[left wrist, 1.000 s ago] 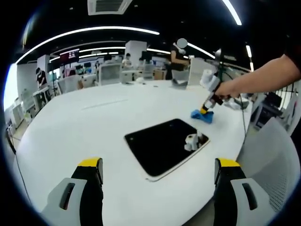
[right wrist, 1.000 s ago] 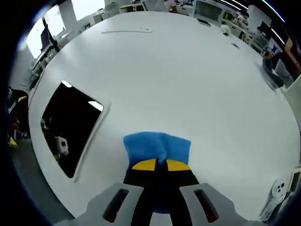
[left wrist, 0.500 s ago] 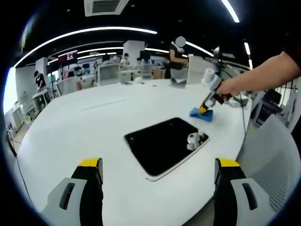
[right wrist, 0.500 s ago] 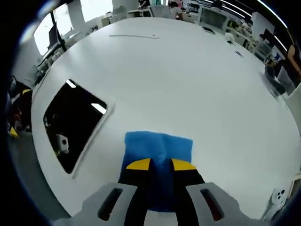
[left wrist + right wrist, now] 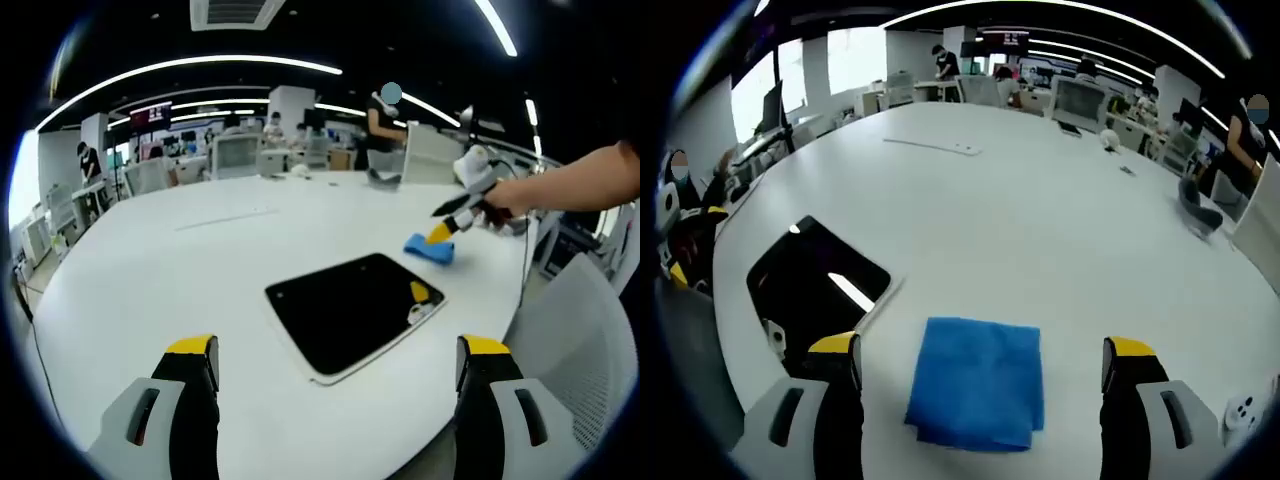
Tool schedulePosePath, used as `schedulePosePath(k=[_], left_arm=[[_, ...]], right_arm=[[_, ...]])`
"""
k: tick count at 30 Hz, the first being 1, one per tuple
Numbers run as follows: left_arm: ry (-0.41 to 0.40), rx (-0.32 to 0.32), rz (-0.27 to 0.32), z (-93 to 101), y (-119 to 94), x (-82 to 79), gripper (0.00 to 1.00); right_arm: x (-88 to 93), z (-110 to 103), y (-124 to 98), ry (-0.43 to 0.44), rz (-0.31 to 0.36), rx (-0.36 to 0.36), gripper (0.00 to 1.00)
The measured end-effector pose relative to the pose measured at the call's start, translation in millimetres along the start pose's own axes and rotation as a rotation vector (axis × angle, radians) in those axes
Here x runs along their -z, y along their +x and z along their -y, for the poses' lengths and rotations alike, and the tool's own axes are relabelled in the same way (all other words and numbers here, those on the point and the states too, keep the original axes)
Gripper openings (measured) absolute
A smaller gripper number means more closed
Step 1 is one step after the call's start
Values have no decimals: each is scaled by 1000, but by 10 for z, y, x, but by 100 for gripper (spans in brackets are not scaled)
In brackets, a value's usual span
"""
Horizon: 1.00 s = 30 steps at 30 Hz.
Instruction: Wipe the mirror surface with the cleaning cloth until all visible marks leave the cleaned area.
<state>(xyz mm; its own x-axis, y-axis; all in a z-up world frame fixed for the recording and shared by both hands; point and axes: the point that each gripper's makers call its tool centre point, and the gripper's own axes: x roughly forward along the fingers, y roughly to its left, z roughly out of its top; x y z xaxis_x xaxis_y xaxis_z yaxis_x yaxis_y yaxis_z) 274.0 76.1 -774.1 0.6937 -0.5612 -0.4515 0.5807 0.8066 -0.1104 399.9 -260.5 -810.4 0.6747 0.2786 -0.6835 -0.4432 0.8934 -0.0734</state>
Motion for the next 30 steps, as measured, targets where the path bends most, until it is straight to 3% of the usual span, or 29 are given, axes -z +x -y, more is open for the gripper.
schedulePosePath(k=[5,10,20,27,30], left_arm=[[-12,-9,19,-12,-14,-32,99],[-22,-9,24,-17,-34,-53,99],[-47,-29,46,-47,-162,8,99],[-72,-30,47,-55,-132,45,99],[-74,-29,38,-64,-124,68,99]], right_arm=[[-89,-182,-308,8,161,23,100],[41,-345,-557,23,212,51,100],[518,-563,-893,149,172,59,100],[563,-751,-989,178,163,64,100],[549,-705,-990,146,184,111,100]])
